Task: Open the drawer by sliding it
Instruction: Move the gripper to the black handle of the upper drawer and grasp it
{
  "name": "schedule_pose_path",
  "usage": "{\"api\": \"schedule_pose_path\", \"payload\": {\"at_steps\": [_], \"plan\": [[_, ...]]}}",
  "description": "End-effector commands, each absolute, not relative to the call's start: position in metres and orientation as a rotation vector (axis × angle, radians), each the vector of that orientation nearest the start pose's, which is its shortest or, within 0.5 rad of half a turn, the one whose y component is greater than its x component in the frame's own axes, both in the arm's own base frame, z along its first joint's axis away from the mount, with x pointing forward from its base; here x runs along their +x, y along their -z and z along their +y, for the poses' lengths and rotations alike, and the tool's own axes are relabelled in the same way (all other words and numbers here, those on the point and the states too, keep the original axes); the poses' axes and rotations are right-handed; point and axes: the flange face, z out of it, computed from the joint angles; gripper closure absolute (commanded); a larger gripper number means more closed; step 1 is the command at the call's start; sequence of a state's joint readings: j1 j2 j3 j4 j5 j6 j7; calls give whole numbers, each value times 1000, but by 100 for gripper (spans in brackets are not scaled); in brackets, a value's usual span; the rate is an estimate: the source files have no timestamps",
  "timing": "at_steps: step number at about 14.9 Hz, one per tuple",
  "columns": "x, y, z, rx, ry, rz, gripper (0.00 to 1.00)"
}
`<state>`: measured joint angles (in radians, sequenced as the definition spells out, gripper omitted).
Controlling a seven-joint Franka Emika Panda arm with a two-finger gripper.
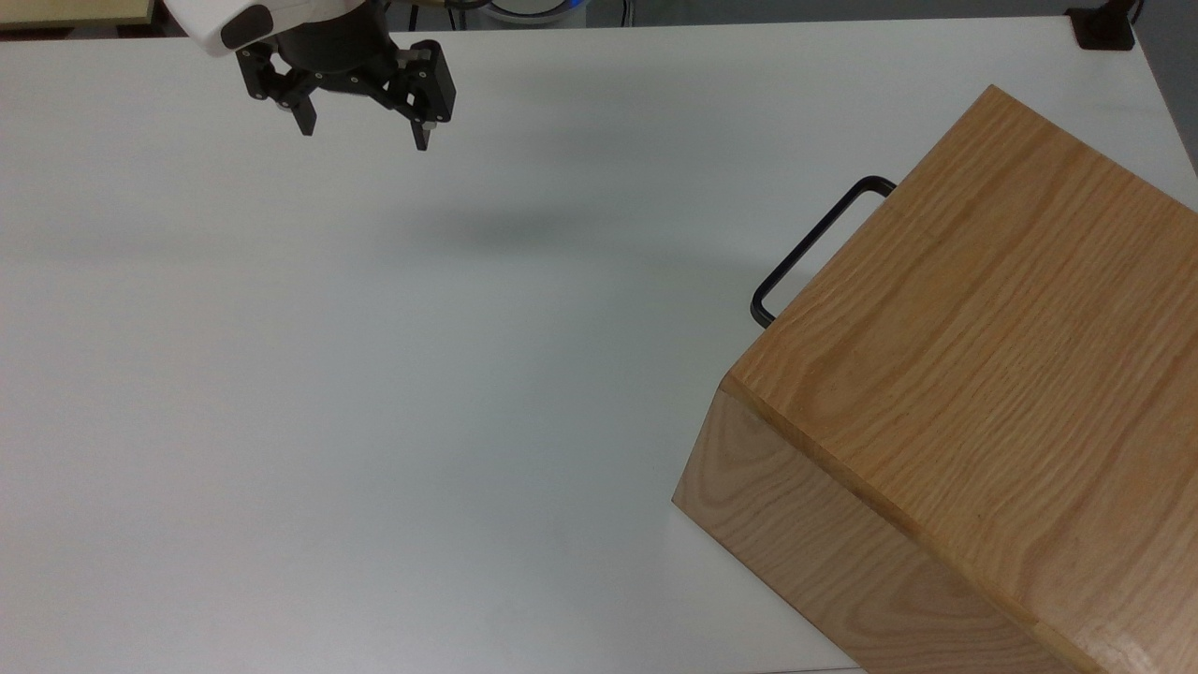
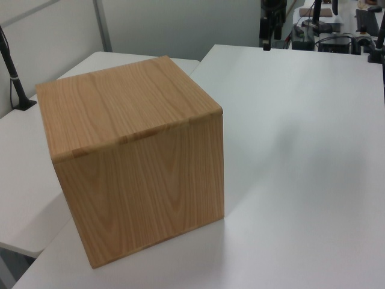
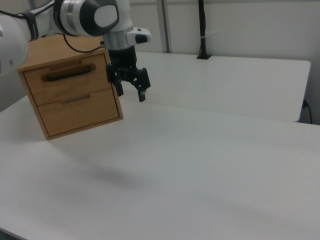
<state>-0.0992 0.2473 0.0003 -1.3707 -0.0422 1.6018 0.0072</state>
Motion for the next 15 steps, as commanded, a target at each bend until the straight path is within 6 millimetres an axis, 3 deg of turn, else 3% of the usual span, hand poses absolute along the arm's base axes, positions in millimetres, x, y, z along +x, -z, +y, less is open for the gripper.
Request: {"api": "schedule_pose_path", "payload": {"at_steps": [1, 5, 11, 15], "plan": [[619, -593, -40, -3086, 19, 320, 0], [624, -586, 25, -2981, -3, 510, 0], [642, -563, 149, -2793, 165, 728, 0], [650, -553, 198, -2662, 198, 873, 2]]}}
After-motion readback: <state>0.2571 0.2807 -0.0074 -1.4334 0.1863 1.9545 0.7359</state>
